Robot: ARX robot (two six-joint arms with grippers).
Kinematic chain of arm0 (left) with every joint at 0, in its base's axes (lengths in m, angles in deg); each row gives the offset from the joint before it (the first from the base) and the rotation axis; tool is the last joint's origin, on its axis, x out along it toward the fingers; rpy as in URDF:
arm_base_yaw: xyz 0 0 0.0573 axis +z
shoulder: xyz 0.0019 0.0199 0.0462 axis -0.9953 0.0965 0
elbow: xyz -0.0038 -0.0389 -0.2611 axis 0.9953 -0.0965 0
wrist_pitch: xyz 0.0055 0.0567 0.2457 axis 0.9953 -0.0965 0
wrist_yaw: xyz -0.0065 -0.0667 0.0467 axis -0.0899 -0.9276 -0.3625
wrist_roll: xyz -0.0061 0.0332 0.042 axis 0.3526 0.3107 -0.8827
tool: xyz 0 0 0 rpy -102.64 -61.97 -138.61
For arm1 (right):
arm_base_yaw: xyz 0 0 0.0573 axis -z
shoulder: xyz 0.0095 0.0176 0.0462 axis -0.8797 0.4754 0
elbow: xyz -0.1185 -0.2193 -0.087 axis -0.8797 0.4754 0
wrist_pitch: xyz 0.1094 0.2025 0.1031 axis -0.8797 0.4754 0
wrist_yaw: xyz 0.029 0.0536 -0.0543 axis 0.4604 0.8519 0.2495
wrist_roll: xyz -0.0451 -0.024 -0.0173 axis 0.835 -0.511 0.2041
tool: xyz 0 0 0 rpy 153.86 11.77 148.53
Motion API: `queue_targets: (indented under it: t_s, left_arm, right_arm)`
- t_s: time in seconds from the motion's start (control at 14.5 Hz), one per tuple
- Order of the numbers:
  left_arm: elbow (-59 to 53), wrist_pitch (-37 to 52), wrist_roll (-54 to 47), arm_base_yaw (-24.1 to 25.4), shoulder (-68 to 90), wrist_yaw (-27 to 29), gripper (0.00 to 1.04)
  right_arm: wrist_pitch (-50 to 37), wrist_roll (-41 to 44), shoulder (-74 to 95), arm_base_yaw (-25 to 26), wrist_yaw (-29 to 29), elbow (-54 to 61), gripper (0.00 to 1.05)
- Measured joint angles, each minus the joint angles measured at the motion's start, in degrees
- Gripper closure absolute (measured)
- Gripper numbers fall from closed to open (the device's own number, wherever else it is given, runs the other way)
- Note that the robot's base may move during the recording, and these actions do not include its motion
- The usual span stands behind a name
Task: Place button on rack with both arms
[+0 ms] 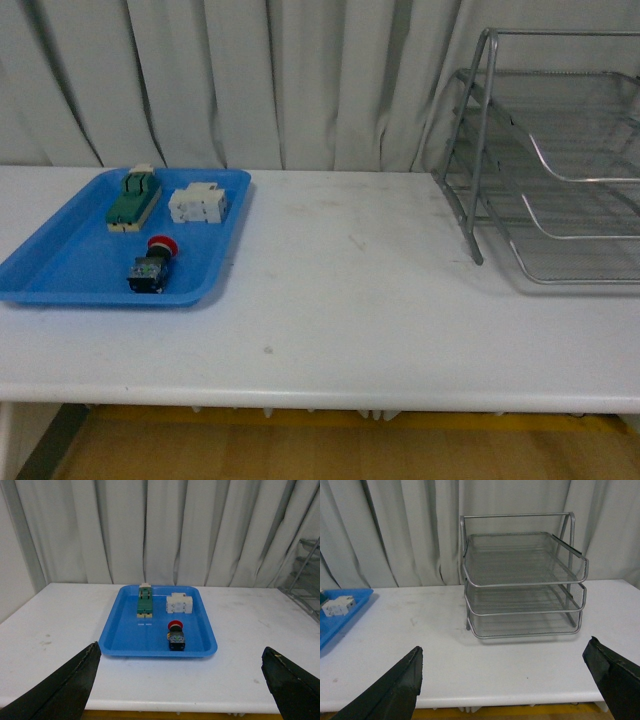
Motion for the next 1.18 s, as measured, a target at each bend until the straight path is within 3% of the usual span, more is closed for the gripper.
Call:
queue_targets:
  t_s: [1.18]
  left_arm:
    - [0.0,0.0,0.02,0.0,0.0,0.0,0.07]
  right_arm:
    - [0.0,0.0,0.0,0.0,0.0,0.0,0.06]
